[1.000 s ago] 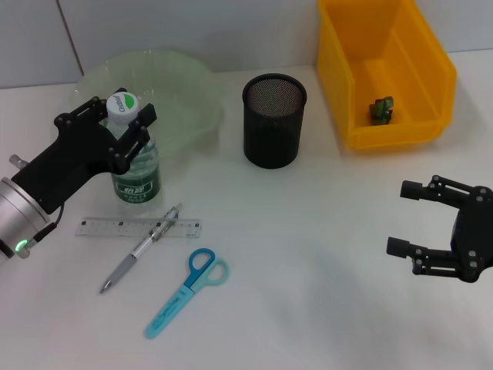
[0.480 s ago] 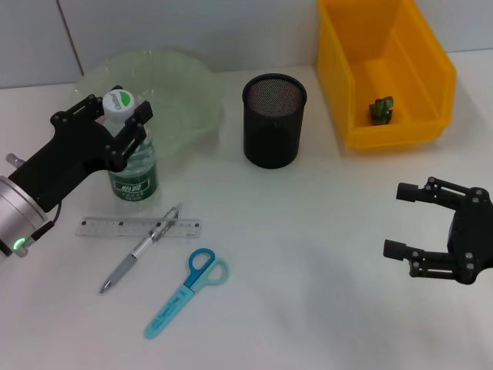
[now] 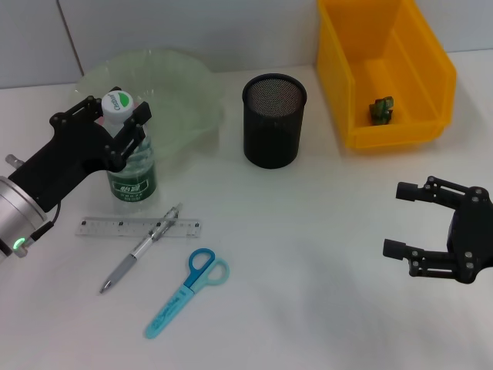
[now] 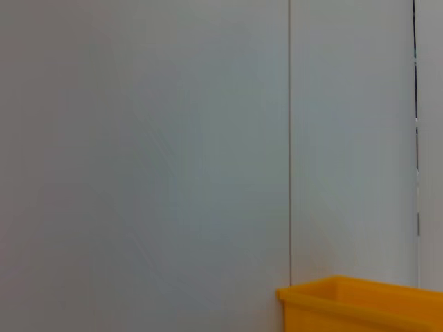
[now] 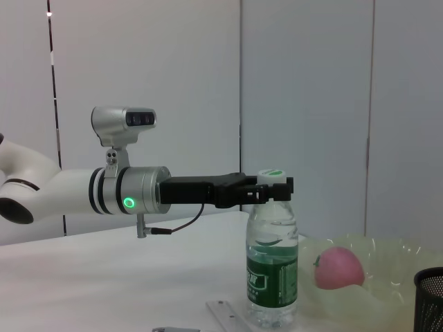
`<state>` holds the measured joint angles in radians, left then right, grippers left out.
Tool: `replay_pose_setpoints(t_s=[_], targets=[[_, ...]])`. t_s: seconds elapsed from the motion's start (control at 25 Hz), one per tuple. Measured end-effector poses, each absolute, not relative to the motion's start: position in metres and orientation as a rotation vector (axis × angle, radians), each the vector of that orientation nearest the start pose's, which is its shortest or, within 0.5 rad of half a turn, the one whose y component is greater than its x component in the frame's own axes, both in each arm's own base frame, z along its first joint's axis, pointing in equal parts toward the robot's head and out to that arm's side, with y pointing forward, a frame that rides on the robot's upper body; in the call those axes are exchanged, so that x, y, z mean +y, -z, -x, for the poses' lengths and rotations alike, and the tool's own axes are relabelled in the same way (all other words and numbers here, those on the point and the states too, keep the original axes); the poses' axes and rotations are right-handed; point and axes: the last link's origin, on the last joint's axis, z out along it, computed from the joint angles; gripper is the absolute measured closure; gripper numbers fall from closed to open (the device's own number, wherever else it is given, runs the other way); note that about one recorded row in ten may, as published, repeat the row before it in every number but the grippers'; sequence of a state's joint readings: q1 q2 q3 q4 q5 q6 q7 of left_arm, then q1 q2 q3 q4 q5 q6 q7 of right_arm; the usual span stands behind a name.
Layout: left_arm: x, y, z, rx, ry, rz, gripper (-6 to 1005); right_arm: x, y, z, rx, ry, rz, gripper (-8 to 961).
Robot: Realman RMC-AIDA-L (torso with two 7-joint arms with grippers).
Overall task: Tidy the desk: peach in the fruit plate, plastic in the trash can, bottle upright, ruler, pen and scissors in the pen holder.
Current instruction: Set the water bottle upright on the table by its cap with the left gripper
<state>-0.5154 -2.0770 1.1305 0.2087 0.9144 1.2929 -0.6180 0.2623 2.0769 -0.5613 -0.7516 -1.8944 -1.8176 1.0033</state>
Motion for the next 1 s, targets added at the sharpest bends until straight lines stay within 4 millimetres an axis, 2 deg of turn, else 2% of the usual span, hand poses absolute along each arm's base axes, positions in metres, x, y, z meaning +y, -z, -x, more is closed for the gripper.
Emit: replay_pose_setpoints(t_s=[1.0], targets=[[0.3456, 0.0307, 0.2678, -0.387, 0.936, 2.126, 555, 0.2470, -0.0407, -0.3092, 0.265, -0.818, 2.583, 120]])
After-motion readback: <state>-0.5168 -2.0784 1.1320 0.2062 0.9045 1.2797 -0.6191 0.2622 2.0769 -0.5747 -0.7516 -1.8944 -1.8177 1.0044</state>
